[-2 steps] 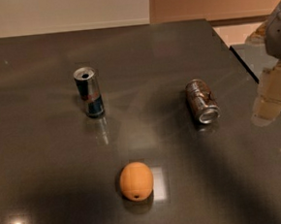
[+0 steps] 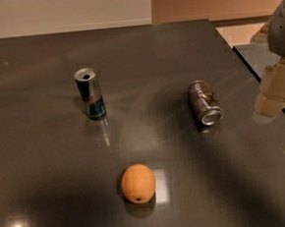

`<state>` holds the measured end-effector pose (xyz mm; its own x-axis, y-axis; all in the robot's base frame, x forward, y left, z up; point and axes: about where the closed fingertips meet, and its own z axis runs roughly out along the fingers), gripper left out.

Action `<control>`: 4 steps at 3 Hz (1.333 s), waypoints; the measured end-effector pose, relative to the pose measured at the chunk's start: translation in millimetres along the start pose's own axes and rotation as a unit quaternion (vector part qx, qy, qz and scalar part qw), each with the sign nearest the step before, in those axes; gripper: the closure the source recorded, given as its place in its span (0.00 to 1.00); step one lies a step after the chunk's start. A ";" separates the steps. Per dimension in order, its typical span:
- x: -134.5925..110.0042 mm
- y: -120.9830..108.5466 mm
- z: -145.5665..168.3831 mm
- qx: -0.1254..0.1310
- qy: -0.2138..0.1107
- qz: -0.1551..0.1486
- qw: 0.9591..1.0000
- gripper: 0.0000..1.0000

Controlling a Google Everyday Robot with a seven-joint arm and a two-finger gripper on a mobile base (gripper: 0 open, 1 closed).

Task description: Place orange can upright

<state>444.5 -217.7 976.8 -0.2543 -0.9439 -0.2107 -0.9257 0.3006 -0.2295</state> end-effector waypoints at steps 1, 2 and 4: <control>-3.2 -24.4 10.7 -0.003 0.014 0.062 0.998 0.00; -3.4 -52.4 26.2 -0.002 0.039 0.147 0.988 0.00; -29.8 -69.0 78.6 -0.013 0.075 0.290 0.954 0.00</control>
Offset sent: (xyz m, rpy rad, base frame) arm 0.0858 -0.0179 -0.0240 0.0308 0.1607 -0.6562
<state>537.9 -199.6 924.2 -0.7605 -0.6301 -0.1570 -0.6239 0.7760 -0.0925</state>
